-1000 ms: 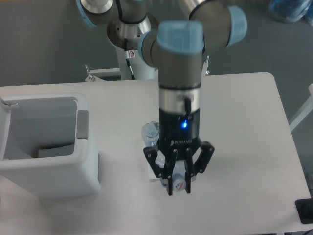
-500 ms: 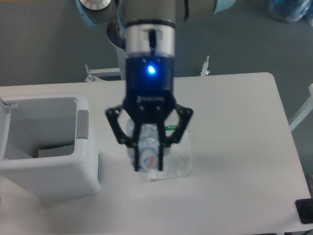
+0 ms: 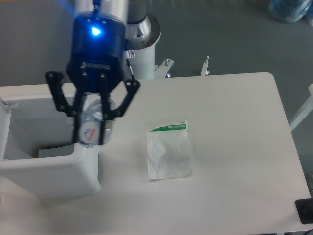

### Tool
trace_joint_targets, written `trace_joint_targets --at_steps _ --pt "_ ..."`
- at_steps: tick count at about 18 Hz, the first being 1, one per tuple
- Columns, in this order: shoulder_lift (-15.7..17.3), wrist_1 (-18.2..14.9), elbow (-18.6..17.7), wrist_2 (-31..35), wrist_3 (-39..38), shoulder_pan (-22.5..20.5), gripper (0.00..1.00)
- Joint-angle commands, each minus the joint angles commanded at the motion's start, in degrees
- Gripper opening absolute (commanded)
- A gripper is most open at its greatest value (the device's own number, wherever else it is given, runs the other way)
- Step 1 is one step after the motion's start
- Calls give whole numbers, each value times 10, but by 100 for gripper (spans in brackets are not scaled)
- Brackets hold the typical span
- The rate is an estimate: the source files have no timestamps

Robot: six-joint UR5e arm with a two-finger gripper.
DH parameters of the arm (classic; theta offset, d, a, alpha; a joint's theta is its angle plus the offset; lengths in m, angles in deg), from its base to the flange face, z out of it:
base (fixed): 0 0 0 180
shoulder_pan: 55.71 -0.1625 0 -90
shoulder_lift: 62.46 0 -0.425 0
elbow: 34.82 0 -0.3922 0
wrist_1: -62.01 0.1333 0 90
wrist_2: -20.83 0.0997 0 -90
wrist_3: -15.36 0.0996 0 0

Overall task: Place the trash in the trash can
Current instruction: 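Lower the bottle into the bin and open the gripper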

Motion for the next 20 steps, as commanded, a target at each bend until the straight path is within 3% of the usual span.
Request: trace_joint_targets --at_steps 9,16,17,18,20 --pt "-22 0 -26 1 -1 74 33" --pt "-47 0 -40 1 -2 90 38" --pt "-45 0 -45 1 -1 92 41" --pt "-44 0 -48 1 -1 93 51" --pt "-43 0 -48 2 3 93 81"
